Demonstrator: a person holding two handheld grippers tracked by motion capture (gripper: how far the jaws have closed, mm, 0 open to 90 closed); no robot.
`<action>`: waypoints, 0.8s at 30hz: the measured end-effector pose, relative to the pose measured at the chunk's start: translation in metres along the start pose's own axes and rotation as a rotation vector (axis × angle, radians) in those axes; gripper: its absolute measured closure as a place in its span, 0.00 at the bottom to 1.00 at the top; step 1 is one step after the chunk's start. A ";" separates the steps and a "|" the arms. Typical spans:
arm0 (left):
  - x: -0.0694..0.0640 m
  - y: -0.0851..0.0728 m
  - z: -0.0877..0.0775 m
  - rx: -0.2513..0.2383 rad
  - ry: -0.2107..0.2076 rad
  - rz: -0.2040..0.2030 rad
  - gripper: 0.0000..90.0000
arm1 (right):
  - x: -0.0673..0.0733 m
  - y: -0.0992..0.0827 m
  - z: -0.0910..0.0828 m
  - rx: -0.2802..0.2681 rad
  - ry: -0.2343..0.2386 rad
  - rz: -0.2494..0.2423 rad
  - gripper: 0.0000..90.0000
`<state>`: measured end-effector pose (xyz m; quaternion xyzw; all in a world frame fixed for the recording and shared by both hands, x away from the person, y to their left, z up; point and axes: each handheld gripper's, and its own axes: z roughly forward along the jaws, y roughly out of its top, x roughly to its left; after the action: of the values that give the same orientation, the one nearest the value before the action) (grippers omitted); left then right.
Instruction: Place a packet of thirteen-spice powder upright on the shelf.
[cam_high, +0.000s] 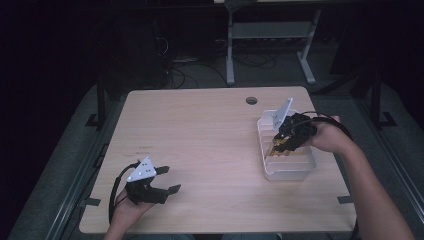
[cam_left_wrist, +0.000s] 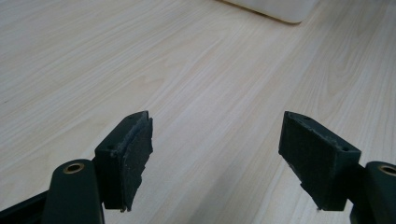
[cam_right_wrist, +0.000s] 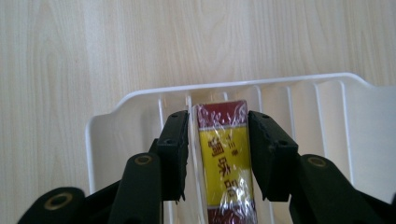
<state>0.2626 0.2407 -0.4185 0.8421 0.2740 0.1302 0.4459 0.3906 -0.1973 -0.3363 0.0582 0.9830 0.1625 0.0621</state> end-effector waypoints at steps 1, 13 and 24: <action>0.000 0.000 0.000 0.000 0.000 0.001 0.28 | 0.000 0.000 0.000 -0.004 0.001 0.000 0.65; 0.000 0.000 0.000 0.001 -0.001 0.002 0.28 | 0.001 -0.002 -0.010 -0.040 -0.019 0.026 0.61; -0.001 0.001 0.000 -0.003 -0.006 0.002 0.27 | 0.002 -0.004 -0.020 -0.088 -0.031 0.049 0.58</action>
<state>0.2620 0.2400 -0.4175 0.8422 0.2716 0.1283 0.4478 0.3856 -0.2071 -0.3192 0.0818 0.9721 0.2062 0.0760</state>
